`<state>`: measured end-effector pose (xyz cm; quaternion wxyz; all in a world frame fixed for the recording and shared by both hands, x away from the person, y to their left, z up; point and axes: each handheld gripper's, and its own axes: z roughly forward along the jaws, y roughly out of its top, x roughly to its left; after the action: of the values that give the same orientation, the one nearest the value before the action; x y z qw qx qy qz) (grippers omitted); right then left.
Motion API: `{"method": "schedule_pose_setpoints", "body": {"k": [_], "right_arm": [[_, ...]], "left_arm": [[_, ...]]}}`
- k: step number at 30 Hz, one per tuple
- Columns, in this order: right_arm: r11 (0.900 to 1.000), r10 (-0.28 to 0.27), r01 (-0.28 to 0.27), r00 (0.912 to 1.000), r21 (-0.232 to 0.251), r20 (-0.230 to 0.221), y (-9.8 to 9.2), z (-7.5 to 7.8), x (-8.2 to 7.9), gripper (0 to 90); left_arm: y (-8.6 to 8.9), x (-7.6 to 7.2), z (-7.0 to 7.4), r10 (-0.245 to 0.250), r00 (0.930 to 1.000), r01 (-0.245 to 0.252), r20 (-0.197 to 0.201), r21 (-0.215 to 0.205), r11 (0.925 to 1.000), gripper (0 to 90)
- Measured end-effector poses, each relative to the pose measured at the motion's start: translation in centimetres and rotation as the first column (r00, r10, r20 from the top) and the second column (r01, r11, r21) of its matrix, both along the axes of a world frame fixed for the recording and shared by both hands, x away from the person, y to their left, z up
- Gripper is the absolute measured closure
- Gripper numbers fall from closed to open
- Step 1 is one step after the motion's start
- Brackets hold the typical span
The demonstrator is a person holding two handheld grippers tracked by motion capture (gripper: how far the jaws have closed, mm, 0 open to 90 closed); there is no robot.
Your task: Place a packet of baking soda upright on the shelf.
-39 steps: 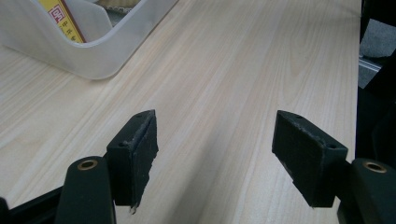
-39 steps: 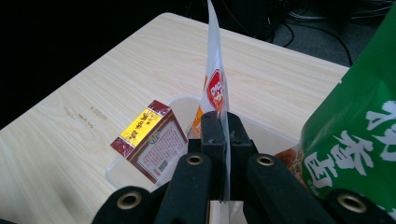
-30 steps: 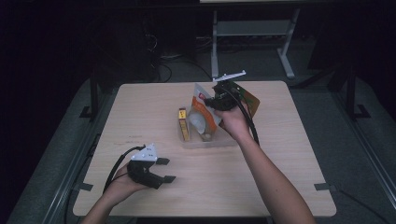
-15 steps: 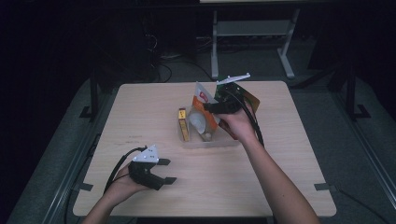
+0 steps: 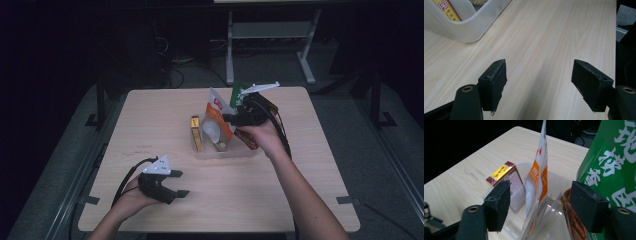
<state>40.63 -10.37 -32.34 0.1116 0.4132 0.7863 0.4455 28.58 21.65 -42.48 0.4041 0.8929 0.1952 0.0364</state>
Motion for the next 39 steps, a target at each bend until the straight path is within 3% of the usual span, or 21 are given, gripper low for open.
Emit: {"method": "schedule_pose_setpoints", "body": {"k": [6, 13, 23, 33, 39], "right_arm": [[1.0, 0.021, -0.021, 0.9997, -0.002, 0.013, -0.5, 0.2, -1.1, 30.2], [0.998, 0.067, -0.067, 0.9958, -0.014, 0.062, -1.4, -0.1, -2.4, 29.7], [0.993, 0.116, -0.118, 0.9876, 0.015, 0.106, -3.2, -1.3, -4.7, 25.2], [0.99, 0.137, -0.14, 0.9833, 0.014, 0.119, -4.7, -2.8, -6.6, 24.5], [0.986, 0.161, -0.164, 0.9814, 0.016, 0.104, -5.4, -4.0, -7.8, 25.5]], "left_arm": [[-0.1, 0.0, 0.0, -0.002, 1.0, 0.002, 0.004, -0.002, 1.0, 27.7], [0.0, -0.1, -0.1, 0.0, 1.0, 0.0, 0.001, -0.003, 1.0, 27.7], [-0.1, -0.1, -0.2, -0.012, 0.9999, 0.012, 0.006, -0.002, 0.9999, 27.5], [0.0, -0.1, -0.3, -0.005, 1.0, 0.005, 0.002, -0.004, 1.0, 27.5], [0.1, -0.1, -0.3, -0.004, 1.0, 0.004, 0.005, -0.003, 1.0, 27.3]]}}
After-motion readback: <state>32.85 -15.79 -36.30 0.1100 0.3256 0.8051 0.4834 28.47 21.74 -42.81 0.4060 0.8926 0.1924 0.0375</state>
